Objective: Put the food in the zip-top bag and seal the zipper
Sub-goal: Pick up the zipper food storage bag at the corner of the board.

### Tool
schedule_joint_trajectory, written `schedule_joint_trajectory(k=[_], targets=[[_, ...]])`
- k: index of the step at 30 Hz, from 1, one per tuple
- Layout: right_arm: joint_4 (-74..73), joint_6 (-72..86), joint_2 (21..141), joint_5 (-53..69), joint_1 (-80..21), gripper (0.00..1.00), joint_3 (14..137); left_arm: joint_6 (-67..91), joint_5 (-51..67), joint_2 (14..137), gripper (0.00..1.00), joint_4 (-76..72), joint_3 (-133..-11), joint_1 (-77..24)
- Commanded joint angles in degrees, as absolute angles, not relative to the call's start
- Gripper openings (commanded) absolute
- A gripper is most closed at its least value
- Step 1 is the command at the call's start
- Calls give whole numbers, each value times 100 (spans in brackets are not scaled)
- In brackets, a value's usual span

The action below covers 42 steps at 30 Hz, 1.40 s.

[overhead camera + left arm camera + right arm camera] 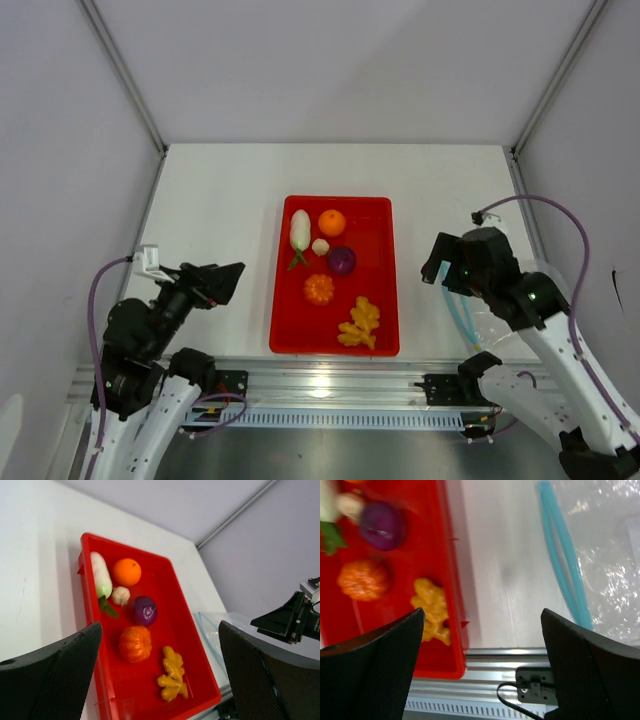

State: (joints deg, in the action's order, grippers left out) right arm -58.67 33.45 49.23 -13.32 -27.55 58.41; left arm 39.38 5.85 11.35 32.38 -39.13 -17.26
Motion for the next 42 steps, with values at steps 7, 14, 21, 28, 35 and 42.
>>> schedule_joint_trajectory(k=[7,14,21,28,35,42], targets=[[-6275,3120,5474,-1652,-2304,99,6213,3770,599,1477,99,3392,-4140,-1740],[-6600,2734,7002,-2434,-1943,100,6635,3929,869,1721,99,3610,-4130,-1731],[-6486,2997,8040,-2810,-1986,99,6486,3683,1335,2136,100,3648,-4272,-1731],[-6574,3348,9113,-3638,-2101,99,6592,3648,1485,1890,99,3358,-4131,-1731],[-6872,3673,10184,-4675,-2065,98,6855,3560,1643,1942,99,3305,-4105,-1740],[-7233,4086,10854,-5466,-2135,63,7014,3498,1731,1942,100,3296,-4078,-1740]])
